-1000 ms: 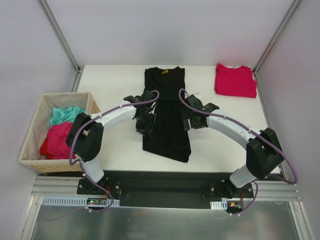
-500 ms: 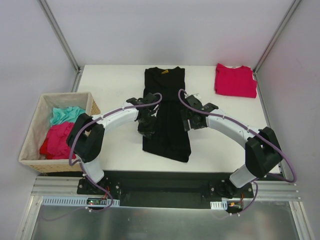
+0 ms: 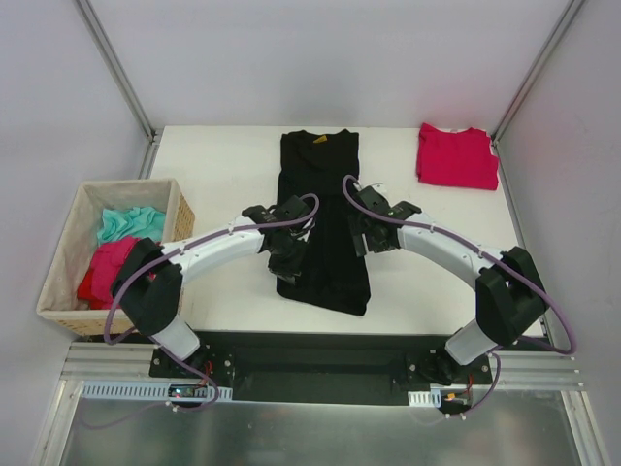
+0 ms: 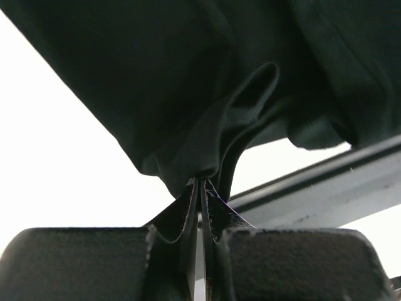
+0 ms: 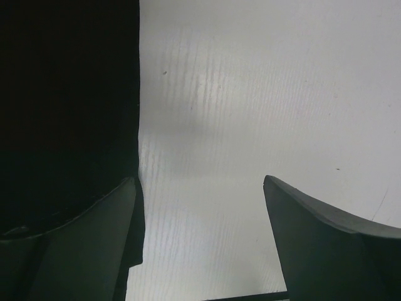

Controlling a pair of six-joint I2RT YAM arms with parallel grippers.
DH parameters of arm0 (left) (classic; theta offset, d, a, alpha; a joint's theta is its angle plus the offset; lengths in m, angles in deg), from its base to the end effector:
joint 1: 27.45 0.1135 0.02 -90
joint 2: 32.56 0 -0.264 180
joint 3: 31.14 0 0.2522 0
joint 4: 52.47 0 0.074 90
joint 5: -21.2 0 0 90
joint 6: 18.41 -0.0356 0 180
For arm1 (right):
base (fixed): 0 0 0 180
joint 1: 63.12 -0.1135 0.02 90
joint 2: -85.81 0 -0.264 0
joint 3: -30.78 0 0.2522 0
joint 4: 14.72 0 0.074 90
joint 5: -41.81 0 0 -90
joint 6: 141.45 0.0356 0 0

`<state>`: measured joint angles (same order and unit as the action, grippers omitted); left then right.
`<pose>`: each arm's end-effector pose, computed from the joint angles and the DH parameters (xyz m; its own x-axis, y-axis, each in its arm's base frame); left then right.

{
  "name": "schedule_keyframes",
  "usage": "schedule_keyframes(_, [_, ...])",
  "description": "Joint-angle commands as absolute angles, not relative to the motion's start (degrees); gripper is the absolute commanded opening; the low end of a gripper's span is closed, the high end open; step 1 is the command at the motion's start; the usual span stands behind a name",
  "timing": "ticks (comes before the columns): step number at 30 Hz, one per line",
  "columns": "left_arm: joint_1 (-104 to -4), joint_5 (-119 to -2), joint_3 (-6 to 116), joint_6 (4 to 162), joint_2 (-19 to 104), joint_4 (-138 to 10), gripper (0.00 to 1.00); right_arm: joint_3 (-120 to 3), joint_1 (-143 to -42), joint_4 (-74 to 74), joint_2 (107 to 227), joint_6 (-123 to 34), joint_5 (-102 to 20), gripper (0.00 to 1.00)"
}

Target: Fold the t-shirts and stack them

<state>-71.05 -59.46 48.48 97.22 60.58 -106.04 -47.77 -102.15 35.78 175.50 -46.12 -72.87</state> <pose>0.2293 -0.2263 0.2176 -0.9156 0.2825 -0.2863 0.3662 0.8797 -0.3032 0.2553 0.1878 0.2352 -0.7195 -0.4746 -0.5071 -0.3528 0.8786 -0.3217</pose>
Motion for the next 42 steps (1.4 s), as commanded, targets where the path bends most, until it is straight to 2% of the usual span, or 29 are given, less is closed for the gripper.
schedule_keyframes(1, [-72.71,-60.71,46.43,99.18,54.37,-107.28,0.00,-50.65,-103.55,37.71,173.53,-45.56,-74.11,0.87])
schedule_keyframes(12, [-77.02,-61.50,41.33,98.66,48.65,-107.19,0.00,-50.92,-105.31,41.32,170.10,-44.50,-76.40,0.87])
schedule_keyframes(22, [-82.46,-62.47,35.80,100.07,51.02,-107.36,0.00,-48.02,-107.59,43.61,166.58,-42.40,-78.68,0.86])
schedule_keyframes(24, [-83.17,-62.38,35.09,99.89,51.72,-107.36,0.09,-48.19,-107.94,43.87,166.93,-42.31,-78.68,0.87])
schedule_keyframes(26, [-84.05,-61.95,33.95,99.98,52.60,-107.45,0.23,-48.28,-108.56,44.13,167.11,-42.22,-78.86,0.86])
schedule_keyframes(27, [-84.31,-62.03,33.42,100.07,52.86,-107.45,0.36,-48.28,-108.73,44.13,167.20,-42.22,-78.95,0.87])
schedule_keyframes(29, [-84.93,-63.08,32.28,100.42,54.26,-107.54,0.55,-48.02,-109.35,44.13,167.20,-42.22,-78.68,0.87])
schedule_keyframes(30, [-85.19,-63.87,32.36,100.42,54.80,-108.06,0.79,-47.93,-109.70,44.13,167.20,-42.04,-78.60,0.87])
schedule_keyframes(31, [-85.28,-64.66,33.32,100.77,55.24,-108.41,0.92,-47.84,-110.05,44.13,167.29,-42.04,-78.60,0.88])
schedule_keyframes(32, [-85.28,-65.37,34.20,100.68,55.76,-108.85,0.99,-47.84,-110.31,44.48,167.38,-41.96,-78.68,0.88])
schedule_keyframes(42, [-85.20,-76.79,60.11,99.89,53.93,-115.89,0.99,-53.20,-116.11,47.47,165.09,-42.13,-76.76,0.90])
